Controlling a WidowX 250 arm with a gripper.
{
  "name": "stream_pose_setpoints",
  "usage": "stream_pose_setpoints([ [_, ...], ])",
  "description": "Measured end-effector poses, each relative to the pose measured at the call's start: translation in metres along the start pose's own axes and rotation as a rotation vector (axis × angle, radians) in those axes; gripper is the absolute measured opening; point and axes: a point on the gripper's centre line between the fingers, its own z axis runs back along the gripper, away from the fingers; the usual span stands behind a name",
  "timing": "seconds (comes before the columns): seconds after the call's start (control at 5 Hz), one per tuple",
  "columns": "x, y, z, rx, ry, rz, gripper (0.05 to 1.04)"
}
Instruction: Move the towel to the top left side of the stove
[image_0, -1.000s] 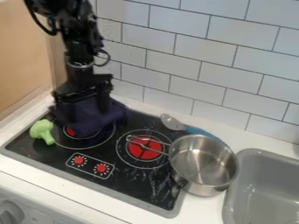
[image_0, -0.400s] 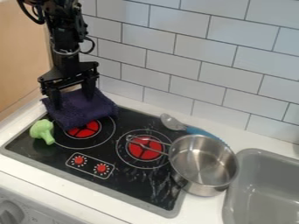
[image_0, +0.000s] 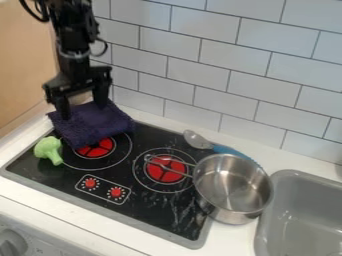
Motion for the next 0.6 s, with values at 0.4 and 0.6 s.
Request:
stream_pose_setpoints([
  [0.4, -0.014, 0.006, 0.046, -0.060, -0.073, -0.004, 0.999],
  [0.6, -0.027, 0.003, 0.071, -0.038, -0.167, 0.008, 0.999],
])
